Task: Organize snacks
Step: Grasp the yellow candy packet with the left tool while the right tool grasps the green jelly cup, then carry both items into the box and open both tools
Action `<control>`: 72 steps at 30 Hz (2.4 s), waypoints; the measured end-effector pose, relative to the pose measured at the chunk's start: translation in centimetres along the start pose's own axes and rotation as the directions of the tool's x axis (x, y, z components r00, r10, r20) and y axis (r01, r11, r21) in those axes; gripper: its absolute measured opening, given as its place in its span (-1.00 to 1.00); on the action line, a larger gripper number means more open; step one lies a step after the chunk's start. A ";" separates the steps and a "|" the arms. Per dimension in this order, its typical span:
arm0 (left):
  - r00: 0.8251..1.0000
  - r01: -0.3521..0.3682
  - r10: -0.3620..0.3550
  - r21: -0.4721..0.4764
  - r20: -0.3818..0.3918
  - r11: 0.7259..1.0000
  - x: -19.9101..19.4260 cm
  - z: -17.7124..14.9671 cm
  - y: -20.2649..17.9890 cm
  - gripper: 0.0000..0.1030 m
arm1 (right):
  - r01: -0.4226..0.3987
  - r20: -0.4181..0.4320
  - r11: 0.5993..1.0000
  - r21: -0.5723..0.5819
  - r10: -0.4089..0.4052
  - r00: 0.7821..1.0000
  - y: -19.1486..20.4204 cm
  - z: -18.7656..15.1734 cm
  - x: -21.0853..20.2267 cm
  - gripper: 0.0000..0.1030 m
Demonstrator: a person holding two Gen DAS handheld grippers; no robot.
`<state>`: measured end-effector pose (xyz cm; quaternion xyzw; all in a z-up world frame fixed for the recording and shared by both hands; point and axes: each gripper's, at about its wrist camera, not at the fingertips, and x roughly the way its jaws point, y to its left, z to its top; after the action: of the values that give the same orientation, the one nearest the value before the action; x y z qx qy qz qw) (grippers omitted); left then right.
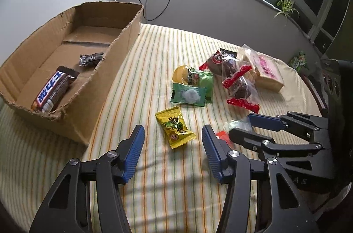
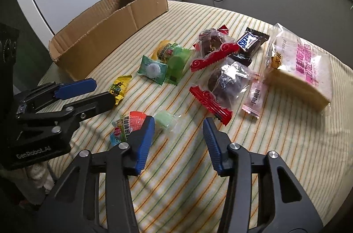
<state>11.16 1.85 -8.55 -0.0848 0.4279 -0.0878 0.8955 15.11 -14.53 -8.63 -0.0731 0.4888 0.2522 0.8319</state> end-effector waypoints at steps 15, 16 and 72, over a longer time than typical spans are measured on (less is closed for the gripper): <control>0.999 -0.043 0.044 0.079 -0.019 0.996 1.8 0.0 -0.9 -0.54 | 0.053 -0.007 0.998 -0.037 -0.053 0.999 0.2 0.2 0.7 -0.50; 0.999 -0.044 0.045 0.081 -0.018 0.996 1.8 0.0 -1.0 -0.54 | 0.051 -0.008 0.998 -0.035 -0.051 0.999 0.1 0.2 0.6 -0.50; 0.967 -0.150 0.163 -0.080 0.195 0.985 -6.0 6.1 11.7 -0.55 | -0.049 0.093 0.970 -0.237 0.073 0.993 12.2 15.3 2.3 -0.51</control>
<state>13.21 15.07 -2.98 -0.0879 0.3433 0.0059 0.9351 21.94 2.45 -1.20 -0.1429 0.4152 0.3370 0.8329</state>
